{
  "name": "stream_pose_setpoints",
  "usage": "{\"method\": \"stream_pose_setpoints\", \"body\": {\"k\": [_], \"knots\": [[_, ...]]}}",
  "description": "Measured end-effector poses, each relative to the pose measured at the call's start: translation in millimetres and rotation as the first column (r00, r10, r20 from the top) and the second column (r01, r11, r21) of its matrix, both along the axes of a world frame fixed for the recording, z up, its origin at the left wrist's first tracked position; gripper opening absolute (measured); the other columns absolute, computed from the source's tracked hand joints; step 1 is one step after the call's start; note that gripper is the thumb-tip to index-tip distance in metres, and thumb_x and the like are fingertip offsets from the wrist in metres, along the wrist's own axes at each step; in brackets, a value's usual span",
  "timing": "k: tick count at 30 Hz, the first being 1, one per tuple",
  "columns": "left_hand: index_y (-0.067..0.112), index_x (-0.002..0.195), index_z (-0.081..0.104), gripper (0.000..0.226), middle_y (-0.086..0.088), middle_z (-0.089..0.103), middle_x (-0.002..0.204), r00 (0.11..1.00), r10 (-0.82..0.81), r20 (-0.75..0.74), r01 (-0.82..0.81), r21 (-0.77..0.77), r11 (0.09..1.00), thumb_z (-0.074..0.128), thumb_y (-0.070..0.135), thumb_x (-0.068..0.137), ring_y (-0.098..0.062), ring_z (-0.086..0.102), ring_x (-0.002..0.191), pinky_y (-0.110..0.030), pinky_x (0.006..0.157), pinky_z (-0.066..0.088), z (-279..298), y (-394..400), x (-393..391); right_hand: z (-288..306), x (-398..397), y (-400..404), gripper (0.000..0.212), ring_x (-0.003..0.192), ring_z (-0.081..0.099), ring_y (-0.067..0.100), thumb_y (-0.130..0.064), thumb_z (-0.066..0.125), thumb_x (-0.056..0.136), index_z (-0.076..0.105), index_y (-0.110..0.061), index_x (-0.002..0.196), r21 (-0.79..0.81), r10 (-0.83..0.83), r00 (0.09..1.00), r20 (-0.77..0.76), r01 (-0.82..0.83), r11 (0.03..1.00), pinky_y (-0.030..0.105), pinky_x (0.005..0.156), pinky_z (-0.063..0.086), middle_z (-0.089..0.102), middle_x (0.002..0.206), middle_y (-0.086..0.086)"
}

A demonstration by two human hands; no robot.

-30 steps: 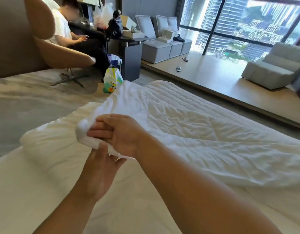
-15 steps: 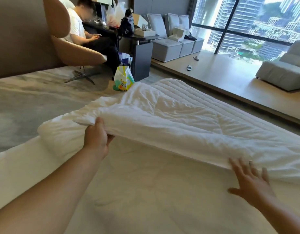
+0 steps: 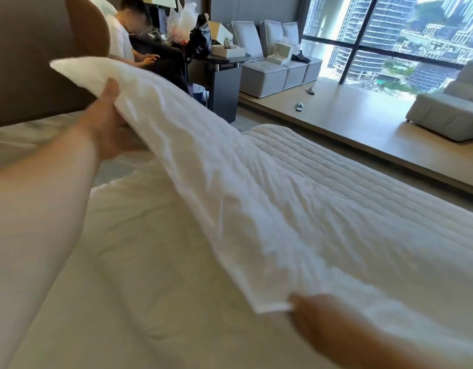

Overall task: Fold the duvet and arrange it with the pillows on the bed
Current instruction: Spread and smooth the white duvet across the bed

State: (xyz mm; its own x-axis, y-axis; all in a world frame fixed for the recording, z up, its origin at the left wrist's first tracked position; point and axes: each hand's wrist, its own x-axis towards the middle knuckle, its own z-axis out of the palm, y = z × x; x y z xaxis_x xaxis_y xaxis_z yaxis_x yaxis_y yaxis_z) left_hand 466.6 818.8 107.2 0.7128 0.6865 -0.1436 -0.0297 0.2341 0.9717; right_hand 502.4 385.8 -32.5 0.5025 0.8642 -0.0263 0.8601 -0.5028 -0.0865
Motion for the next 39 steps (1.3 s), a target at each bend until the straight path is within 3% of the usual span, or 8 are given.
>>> {"method": "stream_pose_setpoints", "body": {"k": [6, 9, 14, 20, 27, 30, 35, 39], "knots": [[0.025, 0.125, 0.061, 0.074, -0.01, 0.063, 0.131, 0.975, 0.075, -0.209, -0.111, -0.165, 0.98, 0.061, 0.076, 0.072, -0.035, 0.063, 0.112, -0.055, 0.097, 0.046, -126, 8, -24, -106, -33, 63, 0.031, 0.113, 0.057, 0.026, -0.036, 0.038, 0.097, 0.057, -0.021, 0.117, -0.234, -0.221, 0.951, -0.215, 0.169, 0.957, 0.032, 0.08, 0.038, 0.061, 0.119, 0.008], [0.015, 0.108, 0.063, 0.025, -0.014, 0.061, 0.131, 0.917, 0.19, -0.352, -0.257, -0.155, 0.954, 0.061, 0.034, 0.092, -0.033, 0.06, 0.113, -0.048, 0.098, 0.047, -170, 18, -33, -99, -39, 45, 0.015, 0.093, 0.059, 0.019, -0.043, 0.04, 0.095, 0.052, -0.034, 0.096, -0.135, -0.229, 0.899, -0.374, 0.191, 0.972, 0.02, 0.07, 0.037, 0.054, 0.077, -0.004], [0.013, 0.118, 0.061, 0.03, -0.01, 0.063, 0.12, 0.88, 0.249, -0.404, -0.318, -0.111, 0.942, 0.064, 0.025, 0.091, -0.031, 0.06, 0.108, -0.048, 0.096, 0.05, -192, 34, -39, -48, -42, 39, 0.034, 0.055, 0.039, 0.002, -0.034, 0.049, 0.094, 0.037, -0.021, 0.065, 0.077, -0.223, 0.794, -0.566, 0.32, 0.944, 0.012, 0.059, 0.032, 0.038, 0.056, -0.005], [0.012, 0.147, 0.038, 0.052, -0.008, 0.044, 0.149, 0.632, 0.697, -0.338, -0.628, 0.303, 0.716, 0.042, 0.011, 0.096, -0.023, 0.046, 0.132, -0.028, 0.105, 0.035, -170, 57, -42, -98, -64, 52, 0.029, 0.055, 0.05, 0.012, -0.045, 0.045, 0.089, 0.041, -0.021, 0.072, -0.123, -0.084, 0.939, -0.334, 0.045, 0.991, 0.02, 0.052, 0.027, 0.044, 0.059, -0.002], [0.03, 0.154, 0.004, 0.105, -0.003, 0.056, 0.122, 0.84, 0.283, -0.463, -0.349, -0.062, 0.935, 0.075, 0.047, 0.078, -0.032, 0.063, 0.092, -0.052, 0.073, 0.054, -219, 37, -48, -117, -83, 63, 0.022, 0.048, 0.056, 0.019, -0.042, 0.046, 0.076, 0.037, -0.022, 0.075, 0.083, -0.121, 0.975, -0.187, 0.138, 0.987, 0.025, 0.044, 0.021, 0.059, 0.056, -0.004], [0.031, 0.15, 0.009, 0.09, -0.012, 0.052, 0.127, 0.823, 0.275, -0.497, -0.268, 0.088, 0.959, 0.068, 0.021, 0.083, -0.036, 0.059, 0.099, -0.054, 0.077, 0.053, -223, -2, -35, -105, -86, 65, 0.022, 0.037, 0.048, 0.02, -0.04, 0.047, 0.078, 0.037, -0.023, 0.069, 0.131, -0.147, 0.98, -0.136, 0.164, 0.978, 0.025, 0.041, 0.015, 0.052, 0.047, -0.003], [0.031, 0.155, -0.008, 0.091, -0.012, 0.017, 0.16, 0.765, 0.305, -0.567, -0.162, 0.288, 0.944, 0.055, 0.034, 0.09, -0.042, 0.041, 0.131, -0.047, 0.105, 0.038, -229, -55, -20, -141, -104, 64, 0.012, 0.084, 0.064, 0.039, -0.025, 0.046, 0.091, 0.048, -0.016, 0.099, -0.058, -0.168, 0.947, -0.274, 0.158, 0.986, 0.038, 0.068, 0.049, 0.067, 0.096, 0.017], [0.033, 0.155, -0.001, 0.079, -0.012, -0.017, 0.162, 0.505, 0.393, -0.769, 0.263, 0.57, 0.778, 0.048, 0.044, 0.094, -0.039, 0.009, 0.147, -0.056, 0.115, 0.015, -223, -116, -28, -130, -99, 62, 0.028, 0.099, 0.06, 0.039, -0.03, 0.039, 0.098, 0.054, -0.008, 0.107, -0.112, -0.226, 0.889, -0.399, 0.197, 0.974, 0.039, 0.083, 0.044, 0.064, 0.109, 0.02]]}}
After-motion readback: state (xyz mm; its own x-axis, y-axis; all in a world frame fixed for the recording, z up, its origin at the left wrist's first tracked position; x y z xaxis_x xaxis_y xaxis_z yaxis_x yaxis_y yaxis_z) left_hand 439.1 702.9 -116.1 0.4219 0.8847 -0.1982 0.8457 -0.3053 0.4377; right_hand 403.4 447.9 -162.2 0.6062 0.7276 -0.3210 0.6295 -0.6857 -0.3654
